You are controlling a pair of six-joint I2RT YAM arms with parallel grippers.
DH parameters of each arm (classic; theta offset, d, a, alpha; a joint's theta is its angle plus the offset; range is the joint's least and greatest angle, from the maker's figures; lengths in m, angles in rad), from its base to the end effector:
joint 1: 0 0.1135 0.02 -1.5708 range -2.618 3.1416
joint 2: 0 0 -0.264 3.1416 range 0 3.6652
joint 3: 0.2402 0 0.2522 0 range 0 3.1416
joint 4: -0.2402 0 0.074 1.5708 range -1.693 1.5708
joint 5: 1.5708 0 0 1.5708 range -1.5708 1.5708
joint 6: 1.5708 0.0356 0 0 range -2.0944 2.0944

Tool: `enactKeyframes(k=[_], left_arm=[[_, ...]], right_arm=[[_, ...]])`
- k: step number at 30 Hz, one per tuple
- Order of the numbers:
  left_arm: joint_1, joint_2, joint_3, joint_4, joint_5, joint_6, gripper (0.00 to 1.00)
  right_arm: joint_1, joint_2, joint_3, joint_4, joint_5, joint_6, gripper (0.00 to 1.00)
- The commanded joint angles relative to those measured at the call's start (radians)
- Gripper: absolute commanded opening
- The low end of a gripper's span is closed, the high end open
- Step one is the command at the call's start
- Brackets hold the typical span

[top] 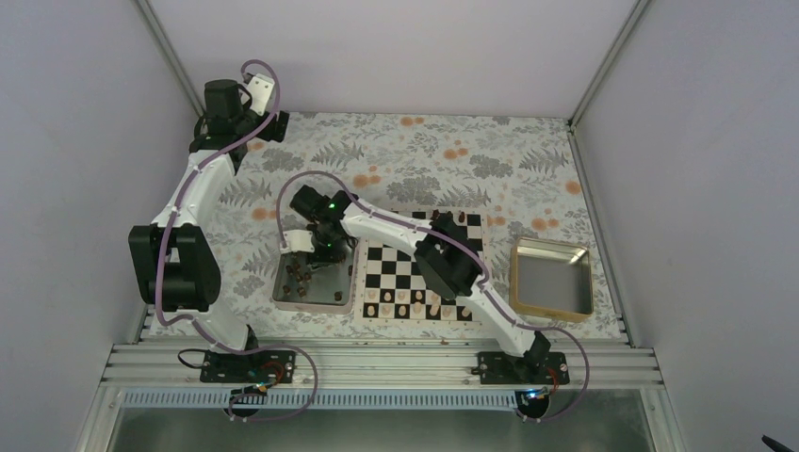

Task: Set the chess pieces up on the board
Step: Pick up the chess piece from the storage box, then place the chess piece on the chessboard.

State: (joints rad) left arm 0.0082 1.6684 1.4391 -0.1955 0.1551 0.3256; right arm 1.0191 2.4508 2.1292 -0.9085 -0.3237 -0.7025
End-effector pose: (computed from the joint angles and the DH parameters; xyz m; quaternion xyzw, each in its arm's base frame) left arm 0.3974 -0.0022 0.3340 0.1739 0.8206 0.0256 0.5438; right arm 0.2581 0.4410 0.1596 -0.7554 0.6133 0.1832 0.1402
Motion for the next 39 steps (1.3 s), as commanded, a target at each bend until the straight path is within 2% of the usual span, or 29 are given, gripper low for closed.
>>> enactKeyframes(k=[1,6,9,14,22,25,28,34,39], left_arm=[[-0.003,-0.026,-0.009,0.032,0.019,-0.010,1.00],[-0.001,-0.018,-0.007,0.033,0.018,-0.010,1.00],[-0.002,-0.016,-0.008,0.033,0.019,-0.011,1.00],[-0.002,-0.011,-0.005,0.031,0.021,-0.012,1.00],[-0.003,-0.016,-0.002,0.028,0.013,-0.007,1.00],[-0.002,-0.014,-0.005,0.030,0.011,-0.004,1.00],[-0.002,-0.008,-0.002,0.028,0.012,-0.003,1.00],[-0.003,0.007,0.010,0.022,0.018,-0.003,1.00],[-0.004,0.021,0.016,0.020,0.017,-0.003,1.00]], right_arm=[[-0.004,0.035,0.028,0.016,0.003,-0.002,0.32],[-0.010,0.024,0.021,0.014,-0.010,0.006,0.16],[-0.019,-0.004,0.002,0.014,-0.006,0.010,0.11],[-0.037,-0.075,-0.010,0.007,-0.007,0.015,0.07],[-0.114,-0.220,0.033,-0.100,0.006,0.023,0.07],[-0.197,-0.294,0.000,-0.118,0.031,0.039,0.07],[-0.342,-0.396,-0.071,-0.111,0.034,0.055,0.07],[-0.619,-0.573,-0.355,-0.010,0.087,0.064,0.07],[-0.767,-0.659,-0.575,0.069,0.081,0.059,0.08]])
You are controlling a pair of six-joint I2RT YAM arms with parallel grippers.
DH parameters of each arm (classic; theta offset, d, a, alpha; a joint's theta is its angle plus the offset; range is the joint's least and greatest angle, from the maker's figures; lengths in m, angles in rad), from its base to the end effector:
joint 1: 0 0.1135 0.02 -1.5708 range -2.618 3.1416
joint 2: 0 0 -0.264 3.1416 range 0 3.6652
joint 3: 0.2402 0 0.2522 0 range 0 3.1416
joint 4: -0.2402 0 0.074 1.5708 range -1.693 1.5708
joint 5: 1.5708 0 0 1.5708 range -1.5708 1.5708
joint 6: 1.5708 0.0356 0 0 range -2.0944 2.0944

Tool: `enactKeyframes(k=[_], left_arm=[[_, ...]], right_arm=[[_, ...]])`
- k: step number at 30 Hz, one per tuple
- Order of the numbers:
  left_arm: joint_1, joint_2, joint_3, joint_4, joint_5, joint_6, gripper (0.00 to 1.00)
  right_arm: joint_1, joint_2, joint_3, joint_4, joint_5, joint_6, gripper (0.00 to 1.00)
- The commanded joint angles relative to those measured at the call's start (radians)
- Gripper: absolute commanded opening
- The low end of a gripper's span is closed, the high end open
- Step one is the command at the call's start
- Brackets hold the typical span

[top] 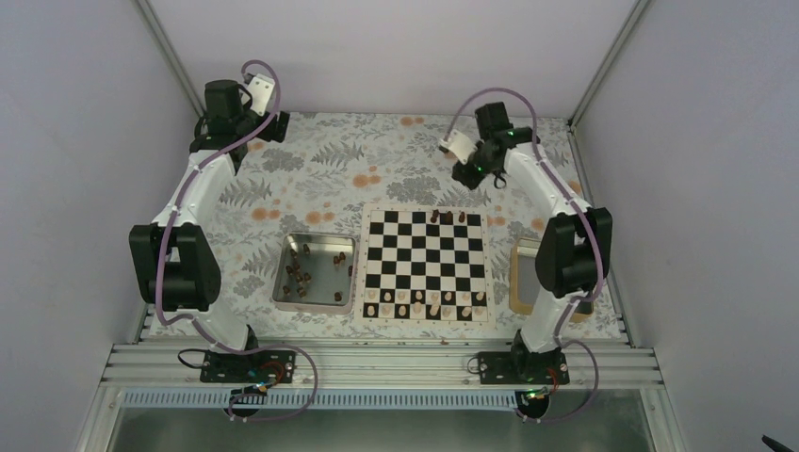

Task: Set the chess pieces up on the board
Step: Place the chess piece on the chessboard.

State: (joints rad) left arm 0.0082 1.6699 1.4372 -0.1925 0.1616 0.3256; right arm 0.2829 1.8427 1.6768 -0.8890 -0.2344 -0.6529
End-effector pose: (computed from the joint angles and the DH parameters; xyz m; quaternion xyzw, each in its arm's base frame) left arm 0.3978 -0.0025 0.3331 0.1756 0.8202 0.0229 0.5440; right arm 0.3779 0.1185 0.2920 -0.4597 0.8436 0.0645 0.2698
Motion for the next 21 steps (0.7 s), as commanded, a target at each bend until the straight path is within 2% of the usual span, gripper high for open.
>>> enactKeyframes(k=[1,8,21], left_arm=[[-0.004,0.022,0.019,0.015,0.010,-0.003,1.00],[-0.008,0.035,0.028,0.005,0.011,-0.005,1.00],[-0.031,0.076,0.051,-0.007,-0.017,0.003,1.00]], right_arm=[[-0.052,-0.061,-0.161,0.065,-0.009,0.008,0.08],[-0.166,-0.068,-0.308,0.127,-0.033,-0.011,0.09],[-0.217,0.029,-0.396,0.181,-0.048,-0.050,0.09]])
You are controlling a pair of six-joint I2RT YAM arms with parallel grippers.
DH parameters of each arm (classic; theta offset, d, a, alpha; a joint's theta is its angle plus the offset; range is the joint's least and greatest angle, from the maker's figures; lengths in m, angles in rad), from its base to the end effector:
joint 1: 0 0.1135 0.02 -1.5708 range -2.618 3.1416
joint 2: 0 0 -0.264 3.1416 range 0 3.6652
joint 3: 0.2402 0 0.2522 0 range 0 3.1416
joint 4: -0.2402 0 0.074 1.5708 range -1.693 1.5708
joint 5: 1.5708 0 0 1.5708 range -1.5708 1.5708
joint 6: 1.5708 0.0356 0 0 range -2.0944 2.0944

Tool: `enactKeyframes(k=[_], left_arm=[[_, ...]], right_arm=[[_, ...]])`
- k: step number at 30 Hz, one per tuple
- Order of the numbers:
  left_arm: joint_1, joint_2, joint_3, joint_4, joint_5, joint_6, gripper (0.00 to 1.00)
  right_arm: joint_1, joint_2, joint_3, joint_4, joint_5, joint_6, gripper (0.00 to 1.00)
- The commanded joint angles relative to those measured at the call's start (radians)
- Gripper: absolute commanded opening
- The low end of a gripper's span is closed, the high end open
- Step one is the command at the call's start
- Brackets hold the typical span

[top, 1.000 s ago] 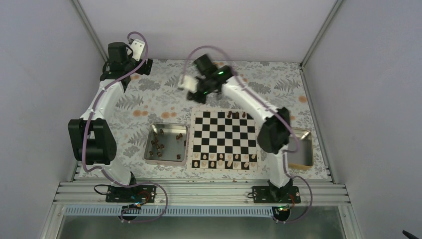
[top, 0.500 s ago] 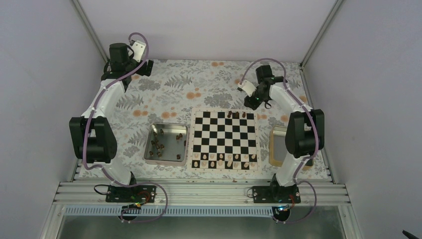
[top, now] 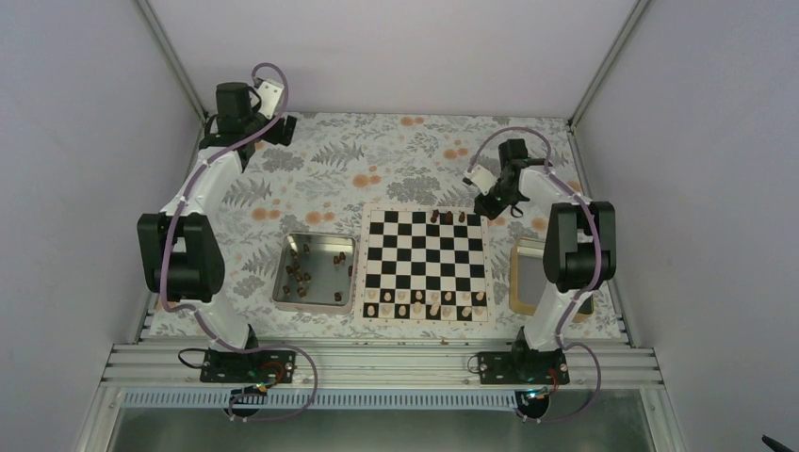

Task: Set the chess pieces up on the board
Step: Place the chess piece on the chessboard.

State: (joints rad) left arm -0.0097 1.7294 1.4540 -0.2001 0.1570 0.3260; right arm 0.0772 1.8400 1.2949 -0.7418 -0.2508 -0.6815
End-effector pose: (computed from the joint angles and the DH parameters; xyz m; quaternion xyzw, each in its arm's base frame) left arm 0.4107 -0.0096 0.3153 0.1825 0.8323 0.0156 0.5231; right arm 0.3594 0.0367 0.1881 -0.3801 0.9058 0.0764 0.1708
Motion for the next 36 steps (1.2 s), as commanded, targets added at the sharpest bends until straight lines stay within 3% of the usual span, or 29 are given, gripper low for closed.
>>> enactKeyframes(k=[1,23,36], left_arm=[[-0.015,0.018,0.034,0.000,-0.015,0.004,1.00],[-0.021,0.036,0.034,0.001,-0.024,0.008,1.00],[-0.020,0.034,0.029,0.002,-0.026,0.011,1.00]], right_arm=[[-0.012,0.037,-0.013,0.035,-0.033,-0.024,0.09],[-0.013,0.136,0.005,0.049,-0.030,-0.031,0.10],[-0.012,0.054,0.019,0.008,-0.003,-0.025,0.32]])
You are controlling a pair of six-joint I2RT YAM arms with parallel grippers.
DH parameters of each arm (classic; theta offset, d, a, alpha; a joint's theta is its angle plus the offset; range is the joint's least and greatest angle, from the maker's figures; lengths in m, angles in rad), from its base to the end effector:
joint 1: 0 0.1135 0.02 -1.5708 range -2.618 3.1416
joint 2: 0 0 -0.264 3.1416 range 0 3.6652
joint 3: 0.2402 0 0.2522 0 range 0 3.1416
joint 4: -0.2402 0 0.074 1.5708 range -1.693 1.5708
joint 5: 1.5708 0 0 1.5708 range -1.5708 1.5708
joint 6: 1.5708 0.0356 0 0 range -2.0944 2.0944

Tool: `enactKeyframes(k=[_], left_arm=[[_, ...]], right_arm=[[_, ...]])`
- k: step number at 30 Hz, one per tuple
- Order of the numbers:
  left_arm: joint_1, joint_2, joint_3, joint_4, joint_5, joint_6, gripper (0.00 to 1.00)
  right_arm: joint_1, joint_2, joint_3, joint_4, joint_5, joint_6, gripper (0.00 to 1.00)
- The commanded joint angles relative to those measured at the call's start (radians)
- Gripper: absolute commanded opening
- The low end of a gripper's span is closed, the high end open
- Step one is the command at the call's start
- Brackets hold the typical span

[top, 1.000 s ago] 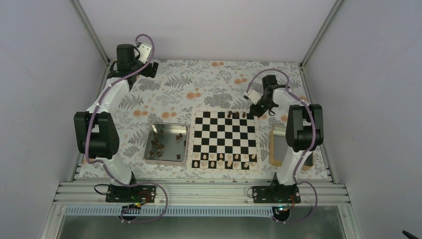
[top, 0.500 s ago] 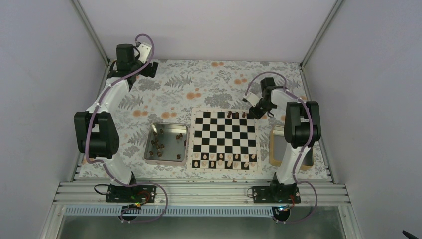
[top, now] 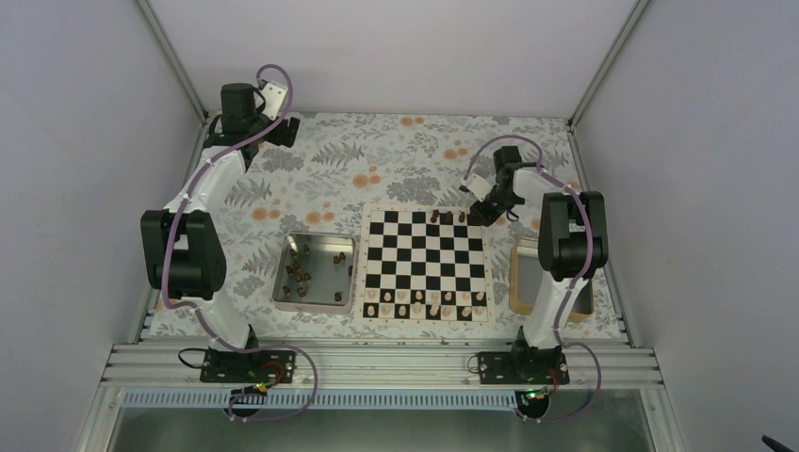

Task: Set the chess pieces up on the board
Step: Place the chess piece on the chessboard, then pick up the chess piece from the storage box.

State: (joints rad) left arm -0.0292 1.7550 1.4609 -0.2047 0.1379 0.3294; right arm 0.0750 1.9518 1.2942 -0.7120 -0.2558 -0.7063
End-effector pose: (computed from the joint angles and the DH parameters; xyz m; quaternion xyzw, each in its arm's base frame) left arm 0.4158 -0.0170 0.3072 0.1876 0.8377 0.0176 0.5126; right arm 0.3687 0.0367 0.1501 -0.3876 0.9076 0.0897 0.1341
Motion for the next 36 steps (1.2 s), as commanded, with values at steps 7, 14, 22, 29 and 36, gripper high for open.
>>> enactKeyframes(k=[7,14,22,29,36], left_arm=[[-0.002,0.001,0.017,0.010,-0.008,0.009,1.00],[-0.001,-0.018,0.009,0.012,-0.006,0.011,1.00],[0.000,-0.036,0.007,0.013,-0.008,0.013,1.00],[-0.002,-0.027,0.019,0.006,-0.003,0.010,1.00],[-0.002,-0.037,0.015,0.009,-0.002,0.010,1.00]], right_arm=[[0.019,-0.164,0.158,-0.137,0.044,0.005,0.36],[0.283,-0.100,0.548,-0.308,0.095,0.028,0.40],[0.674,0.131,0.860,-0.349,0.048,0.014,0.41],[0.873,0.267,0.869,-0.226,-0.111,0.009,0.42],[0.947,0.378,0.870,-0.174,-0.211,0.001,0.43]])
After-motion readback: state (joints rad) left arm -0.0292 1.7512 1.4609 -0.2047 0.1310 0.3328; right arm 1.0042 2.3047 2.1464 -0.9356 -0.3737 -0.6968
